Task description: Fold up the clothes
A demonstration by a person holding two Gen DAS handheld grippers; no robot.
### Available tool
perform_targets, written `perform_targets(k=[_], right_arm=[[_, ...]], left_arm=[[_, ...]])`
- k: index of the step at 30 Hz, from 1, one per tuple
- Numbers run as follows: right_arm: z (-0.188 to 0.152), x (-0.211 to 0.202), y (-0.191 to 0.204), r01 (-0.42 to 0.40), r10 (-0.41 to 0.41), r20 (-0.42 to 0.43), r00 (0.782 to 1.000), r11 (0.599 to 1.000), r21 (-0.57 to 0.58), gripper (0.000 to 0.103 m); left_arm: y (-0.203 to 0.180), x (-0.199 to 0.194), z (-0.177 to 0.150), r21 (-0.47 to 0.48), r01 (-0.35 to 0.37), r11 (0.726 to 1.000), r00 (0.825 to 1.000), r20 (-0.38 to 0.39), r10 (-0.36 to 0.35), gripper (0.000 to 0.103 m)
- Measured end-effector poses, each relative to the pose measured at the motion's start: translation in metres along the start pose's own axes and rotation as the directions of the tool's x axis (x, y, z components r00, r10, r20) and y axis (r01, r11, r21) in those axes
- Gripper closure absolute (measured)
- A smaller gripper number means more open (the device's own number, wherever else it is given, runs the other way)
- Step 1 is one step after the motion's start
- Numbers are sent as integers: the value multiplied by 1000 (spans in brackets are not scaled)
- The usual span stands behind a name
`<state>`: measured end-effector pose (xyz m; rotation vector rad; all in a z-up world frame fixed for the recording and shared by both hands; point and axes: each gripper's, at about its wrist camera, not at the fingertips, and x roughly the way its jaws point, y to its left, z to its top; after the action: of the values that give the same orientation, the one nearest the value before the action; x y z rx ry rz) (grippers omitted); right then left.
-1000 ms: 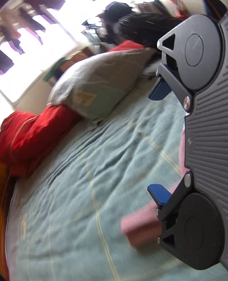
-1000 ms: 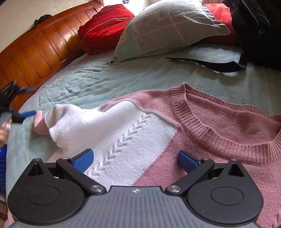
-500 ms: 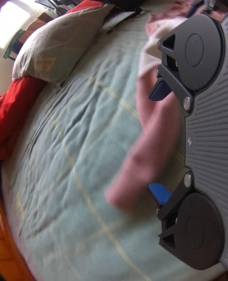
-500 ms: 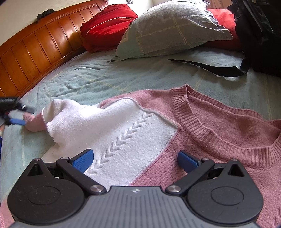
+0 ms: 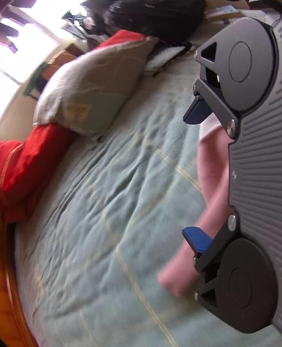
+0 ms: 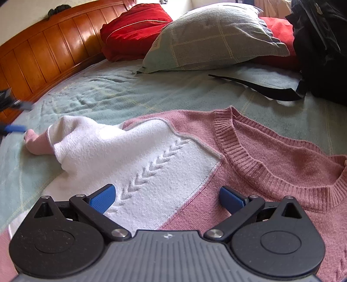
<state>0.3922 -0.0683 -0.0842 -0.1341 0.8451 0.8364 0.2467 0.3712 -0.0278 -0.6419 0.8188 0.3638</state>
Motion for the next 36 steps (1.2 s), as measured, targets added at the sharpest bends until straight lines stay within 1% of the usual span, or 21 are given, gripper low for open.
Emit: perform_targets(k=[3, 5, 8, 11, 13, 15, 16, 18, 20, 24, 27, 30, 33, 36], right_arm=[[0, -3, 3, 7, -7, -8, 1000, 1000, -10, 0], [0, -5, 3, -5, 5, -7, 1000, 1000, -9, 0], [0, -4, 1, -11, 11, -7, 1000, 1000, 2, 0], [0, -4, 0, -12, 12, -5, 1000, 1000, 8, 0], [0, -3, 1, -8, 8, -5, 1000, 1000, 7, 0], [0, -3, 1, -7, 7, -4, 1000, 1000, 9, 0], [0, -3, 1, -7, 7, -4, 1000, 1000, 10, 0], [0, -3, 1, -7, 7, -2, 1000, 1000, 10, 0], [0, -2, 1, -5, 5, -1, 1000, 1000, 7, 0], [-1, -1, 2, 0, 0, -1, 1000, 1000, -1, 0], [-1, -2, 2, -2, 2, 0, 1000, 1000, 2, 0], [0, -2, 1, -5, 5, 1, 1000, 1000, 6, 0], [-1, -1, 2, -3, 3, 2, 1000, 1000, 3, 0], [-1, 0, 2, 2, -2, 4, 1000, 1000, -4, 0]], left_arm=[[-5, 27, 0, 20, -42, 999, 998, -54, 43, 3], [-2, 32, -7, 17, -68, 998, 996, -65, 69, 3], [4, 19, -22, 25, -63, 998, 996, -62, 64, 3], [13, -1, -39, 35, -71, 997, 994, -79, 74, 3], [20, -17, -49, 19, -83, 996, 994, -65, 84, 3], [28, -37, -59, -2, -114, 993, 993, -9, 114, 3], [32, -47, -64, -23, -115, 993, 993, 25, 115, 3], [45, -63, -76, -93, -74, 993, 995, 67, 80, 3], [56, -74, -90, -159, -8, 987, 995, 96, 24, 3], [71, -75, -116, -258, 119, 959, 988, 124, -89, 3], [81, -62, -126, -308, 145, 940, 985, 135, -108, 3], [93, -54, -127, -357, 194, 914, 973, 189, -133, 2], [107, -47, -120, -402, 228, 887, 963, 230, -144, 2], [122, -41, -112, -445, 257, 858, 950, 280, -139, 5]])
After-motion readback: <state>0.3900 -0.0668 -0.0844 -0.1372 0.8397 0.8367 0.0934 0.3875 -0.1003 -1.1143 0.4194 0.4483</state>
